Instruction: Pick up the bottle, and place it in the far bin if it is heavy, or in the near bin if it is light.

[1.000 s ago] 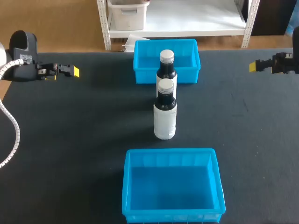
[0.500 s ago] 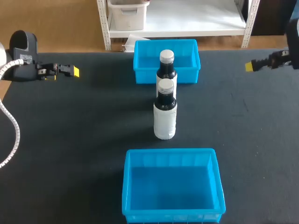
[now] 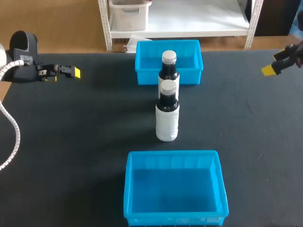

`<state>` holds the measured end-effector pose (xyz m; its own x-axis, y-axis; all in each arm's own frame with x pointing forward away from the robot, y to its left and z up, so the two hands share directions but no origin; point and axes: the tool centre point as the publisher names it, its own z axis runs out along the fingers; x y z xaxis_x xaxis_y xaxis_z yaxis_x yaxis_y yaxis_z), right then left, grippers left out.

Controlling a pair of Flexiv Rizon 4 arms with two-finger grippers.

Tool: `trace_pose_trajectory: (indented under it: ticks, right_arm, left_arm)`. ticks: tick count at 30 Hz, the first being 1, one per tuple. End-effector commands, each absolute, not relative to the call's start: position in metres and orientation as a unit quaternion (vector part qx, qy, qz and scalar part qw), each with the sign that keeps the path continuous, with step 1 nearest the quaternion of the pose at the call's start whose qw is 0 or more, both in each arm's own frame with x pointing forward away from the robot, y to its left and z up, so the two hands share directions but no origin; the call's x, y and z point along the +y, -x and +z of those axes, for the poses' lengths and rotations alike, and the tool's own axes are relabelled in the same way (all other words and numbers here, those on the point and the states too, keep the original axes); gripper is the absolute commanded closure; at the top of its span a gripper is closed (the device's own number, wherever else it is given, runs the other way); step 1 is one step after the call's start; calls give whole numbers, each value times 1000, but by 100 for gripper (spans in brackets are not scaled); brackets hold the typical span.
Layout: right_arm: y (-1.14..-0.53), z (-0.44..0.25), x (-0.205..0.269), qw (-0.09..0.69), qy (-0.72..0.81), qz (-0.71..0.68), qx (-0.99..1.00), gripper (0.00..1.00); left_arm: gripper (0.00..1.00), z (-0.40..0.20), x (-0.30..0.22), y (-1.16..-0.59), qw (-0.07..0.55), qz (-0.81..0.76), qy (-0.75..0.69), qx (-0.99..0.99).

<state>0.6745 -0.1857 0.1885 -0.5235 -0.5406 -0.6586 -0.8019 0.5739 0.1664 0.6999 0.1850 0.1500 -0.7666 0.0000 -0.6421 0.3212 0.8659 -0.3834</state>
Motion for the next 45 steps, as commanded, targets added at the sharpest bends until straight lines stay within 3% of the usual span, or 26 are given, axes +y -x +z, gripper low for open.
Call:
trace_pose_trajectory:
  ticks: [1,19,35,45]
  right_arm:
    - [-684,189,-186,125,609,397,675,0]
    - [-659,179,-110,225,667,324,632,0]
    - [-647,162,-48,265,613,323,671,0]
    - [-643,148,-8,244,632,328,658,0]
  left_arm:
    - [0,150,185,-700,330,-243,-88,908]
    - [0,150,185,-700,330,-243,-88,908]
    - [0,150,185,-700,330,-243,-88,908]
    - [0,150,185,-700,330,-243,-88,908]
